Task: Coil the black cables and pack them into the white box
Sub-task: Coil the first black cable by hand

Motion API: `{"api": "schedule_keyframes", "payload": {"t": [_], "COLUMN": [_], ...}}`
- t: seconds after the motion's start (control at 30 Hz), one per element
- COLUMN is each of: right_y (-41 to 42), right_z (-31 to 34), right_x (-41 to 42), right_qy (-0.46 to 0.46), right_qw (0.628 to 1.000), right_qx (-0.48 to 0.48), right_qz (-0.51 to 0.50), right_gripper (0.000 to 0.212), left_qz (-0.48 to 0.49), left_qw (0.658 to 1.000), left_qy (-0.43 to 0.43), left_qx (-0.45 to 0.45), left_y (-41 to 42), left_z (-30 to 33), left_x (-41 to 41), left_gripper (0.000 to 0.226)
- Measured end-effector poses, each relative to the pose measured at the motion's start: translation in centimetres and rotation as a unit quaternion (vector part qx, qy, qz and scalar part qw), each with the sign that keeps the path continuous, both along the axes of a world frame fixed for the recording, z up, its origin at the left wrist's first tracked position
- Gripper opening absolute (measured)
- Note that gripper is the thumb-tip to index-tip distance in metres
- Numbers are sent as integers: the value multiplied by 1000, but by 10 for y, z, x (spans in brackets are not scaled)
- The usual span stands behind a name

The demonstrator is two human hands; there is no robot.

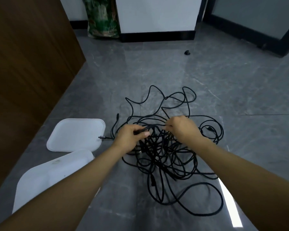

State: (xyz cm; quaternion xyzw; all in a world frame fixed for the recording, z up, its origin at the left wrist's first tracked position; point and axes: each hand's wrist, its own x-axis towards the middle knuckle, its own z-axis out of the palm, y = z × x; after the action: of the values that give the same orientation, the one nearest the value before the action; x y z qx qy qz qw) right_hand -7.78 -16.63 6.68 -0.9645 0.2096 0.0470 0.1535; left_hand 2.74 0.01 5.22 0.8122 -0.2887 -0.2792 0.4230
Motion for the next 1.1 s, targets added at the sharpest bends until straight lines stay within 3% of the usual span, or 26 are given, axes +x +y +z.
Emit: {"api": "schedule_keyframes", "payload": {"t": [0.1,0.23,0.33,0.4,0.43,0.53,0.67,0.9,1.1], "right_y": [-11,-27,-40,-49,-54,-64,-67,-71,-71], "right_z": [9,48,110,160,186,265,378,590,732], "right_x": [-23,-43,-53,-59,-63,-74,-85,-104,-130], "right_qy": [-25,-92,-159,-194,-208,-227,-215,-238,-264], "right_qw": [999,995,986,979,975,967,968,955,932], "right_qx": [14,19,40,59,70,87,91,105,142], "right_qz": [-46,-29,-23,-34,-43,-70,-91,-141,-204], "right_gripper": [41,40,34,33,32,33,31,33,30], "left_qz": [31,-14,-118,-129,-121,-87,-26,81,178], "left_qw": [999,989,973,972,980,994,989,951,900], "left_qy": [2,-145,-195,-195,-157,-40,87,221,292], "left_qx": [16,31,39,24,4,-55,-119,-198,-270], "left_y": [-6,-38,-68,-83,-87,-95,-105,-121,-102], "left_z": [11,54,106,149,174,252,375,591,752], "left_x": [-1,-12,-31,-43,-47,-52,-60,-67,-52], "left_gripper": [39,56,47,28,21,33,36,35,32]}}
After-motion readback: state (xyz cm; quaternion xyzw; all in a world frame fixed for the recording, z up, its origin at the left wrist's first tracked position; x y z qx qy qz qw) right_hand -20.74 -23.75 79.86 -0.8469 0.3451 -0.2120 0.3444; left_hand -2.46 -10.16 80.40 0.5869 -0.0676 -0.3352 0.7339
